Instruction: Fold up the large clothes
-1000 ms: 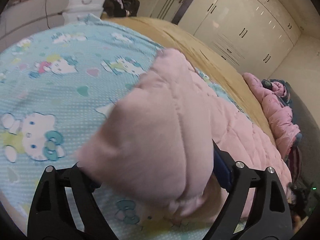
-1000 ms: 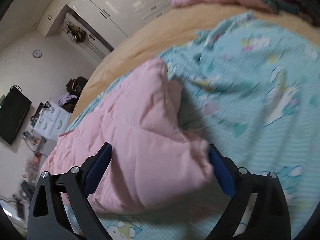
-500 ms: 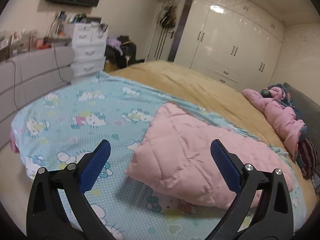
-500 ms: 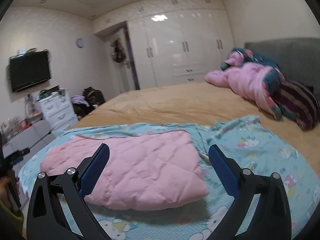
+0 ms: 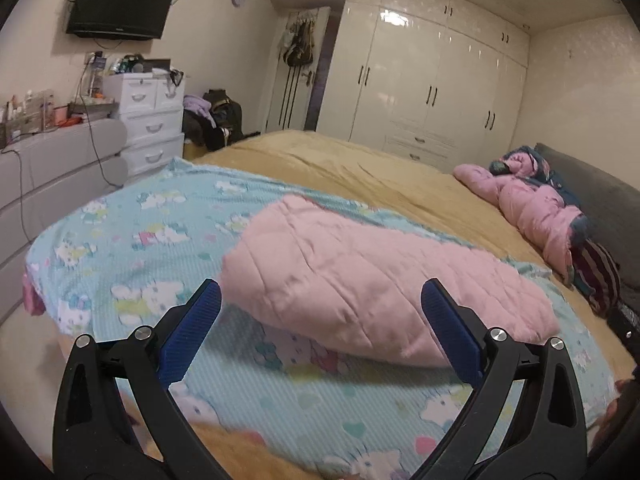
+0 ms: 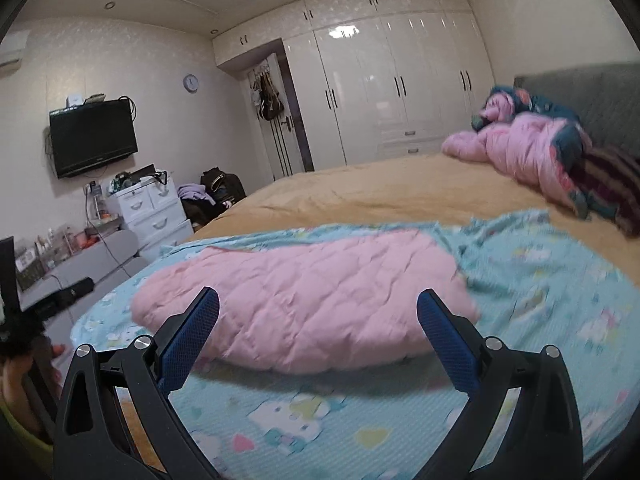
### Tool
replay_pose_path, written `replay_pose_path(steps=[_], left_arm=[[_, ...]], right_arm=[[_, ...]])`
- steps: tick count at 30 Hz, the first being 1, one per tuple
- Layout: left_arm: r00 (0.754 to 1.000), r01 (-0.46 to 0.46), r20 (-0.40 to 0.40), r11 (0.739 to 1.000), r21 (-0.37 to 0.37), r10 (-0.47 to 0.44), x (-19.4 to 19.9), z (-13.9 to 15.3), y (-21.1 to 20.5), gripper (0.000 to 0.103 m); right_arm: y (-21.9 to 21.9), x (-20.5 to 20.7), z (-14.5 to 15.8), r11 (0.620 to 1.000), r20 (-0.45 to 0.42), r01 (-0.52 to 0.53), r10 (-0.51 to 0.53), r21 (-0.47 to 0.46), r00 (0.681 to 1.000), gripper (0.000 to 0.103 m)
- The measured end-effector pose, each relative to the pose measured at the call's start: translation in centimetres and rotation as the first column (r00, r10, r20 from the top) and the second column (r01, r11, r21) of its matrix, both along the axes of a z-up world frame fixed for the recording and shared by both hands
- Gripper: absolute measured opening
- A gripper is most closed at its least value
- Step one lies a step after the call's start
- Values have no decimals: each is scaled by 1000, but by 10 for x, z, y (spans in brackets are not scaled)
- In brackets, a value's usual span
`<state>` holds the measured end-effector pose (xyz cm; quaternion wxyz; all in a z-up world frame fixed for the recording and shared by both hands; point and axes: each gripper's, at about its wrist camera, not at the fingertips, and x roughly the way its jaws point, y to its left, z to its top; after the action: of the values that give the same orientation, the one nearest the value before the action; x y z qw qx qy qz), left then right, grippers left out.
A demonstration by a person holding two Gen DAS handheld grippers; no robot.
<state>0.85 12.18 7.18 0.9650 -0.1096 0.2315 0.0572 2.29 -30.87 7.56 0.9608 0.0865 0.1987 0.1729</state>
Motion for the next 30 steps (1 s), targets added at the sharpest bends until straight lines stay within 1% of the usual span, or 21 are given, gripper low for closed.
replay_pose_path(steps=[2, 3, 6, 8, 13, 18, 30], left_arm=[[999, 32, -14, 999, 4, -32, -5, -5, -13, 94], [999, 39, -22, 999, 13, -38, -8, -8, -19, 94], [998, 65, -20, 997, 39, -64, -15, -12, -34, 94], [996, 92, -20, 995, 36, -91, -17, -12, -39, 94], [996, 86, -26, 996, 18, -86, -19, -13, -39, 94], [994, 99, -37, 995, -4, -99, -20, -16, -39, 94], [994, 93, -50, 996, 10, -93, -23, -17, -43, 94]], right_arm=[[7, -10, -8, 1000, -14, -2, 2, -15, 1000, 99], [13, -13, -12, 999, -16, -11, 10, -40, 1000, 99], [24, -13, -18, 996, -39, -53, 51, -70, 998, 99], [31, -12, -21, 994, -57, -76, 71, -81, 996, 99], [42, -10, -26, 990, -93, -115, 108, -83, 990, 99], [44, -9, -29, 988, -100, -129, 120, -89, 988, 99], [45, -11, -29, 986, -109, -132, 120, -102, 987, 99]])
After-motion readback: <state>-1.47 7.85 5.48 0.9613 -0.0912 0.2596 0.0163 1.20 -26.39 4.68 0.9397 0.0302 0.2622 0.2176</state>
